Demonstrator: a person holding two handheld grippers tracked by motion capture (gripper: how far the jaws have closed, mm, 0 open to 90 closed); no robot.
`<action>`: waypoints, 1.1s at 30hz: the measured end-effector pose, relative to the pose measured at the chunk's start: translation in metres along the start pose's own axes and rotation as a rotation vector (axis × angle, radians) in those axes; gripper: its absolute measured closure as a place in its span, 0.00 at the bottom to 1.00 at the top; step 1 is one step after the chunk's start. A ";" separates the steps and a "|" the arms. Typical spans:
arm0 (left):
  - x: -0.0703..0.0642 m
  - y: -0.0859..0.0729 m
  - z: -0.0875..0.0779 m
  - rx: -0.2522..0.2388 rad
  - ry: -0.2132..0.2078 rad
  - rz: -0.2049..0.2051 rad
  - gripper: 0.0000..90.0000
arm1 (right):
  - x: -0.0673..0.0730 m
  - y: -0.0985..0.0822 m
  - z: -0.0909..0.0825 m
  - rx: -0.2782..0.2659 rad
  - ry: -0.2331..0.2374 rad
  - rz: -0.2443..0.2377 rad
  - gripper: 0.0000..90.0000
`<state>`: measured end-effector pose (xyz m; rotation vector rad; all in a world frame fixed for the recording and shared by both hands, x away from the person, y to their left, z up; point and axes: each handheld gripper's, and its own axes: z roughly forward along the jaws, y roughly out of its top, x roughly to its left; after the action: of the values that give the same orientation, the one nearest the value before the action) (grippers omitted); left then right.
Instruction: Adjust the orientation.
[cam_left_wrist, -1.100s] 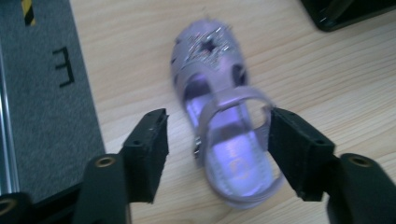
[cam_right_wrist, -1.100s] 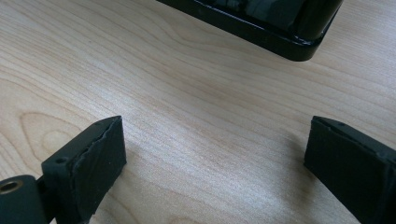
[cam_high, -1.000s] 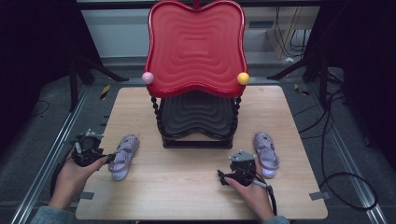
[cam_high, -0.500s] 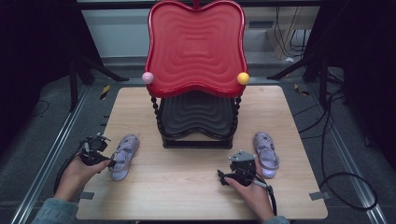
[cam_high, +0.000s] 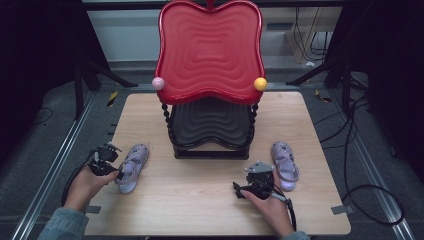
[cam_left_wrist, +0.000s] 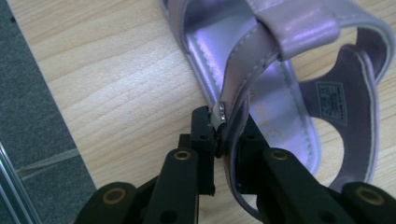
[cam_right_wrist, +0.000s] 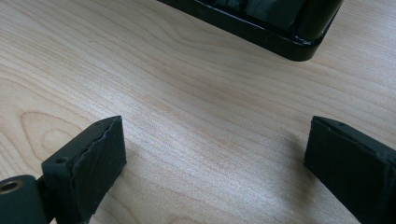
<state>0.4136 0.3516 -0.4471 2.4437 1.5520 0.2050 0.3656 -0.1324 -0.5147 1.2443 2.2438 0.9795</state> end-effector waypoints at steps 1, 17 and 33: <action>0.001 -0.001 -0.001 -0.002 -0.001 0.001 0.91 | 0.000 0.000 0.000 0.000 0.000 0.000 0.06; -0.068 -0.009 -0.048 -0.123 -0.055 0.242 0.92 | 0.000 0.000 0.000 0.000 0.000 -0.001 0.06; -0.159 0.038 0.001 -0.082 -0.108 0.500 0.92 | 0.000 -0.001 -0.001 0.001 0.003 -0.004 0.06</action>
<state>0.3790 0.1919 -0.4360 2.6804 0.8498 0.2123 0.3647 -0.1334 -0.5147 1.2387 2.2482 0.9793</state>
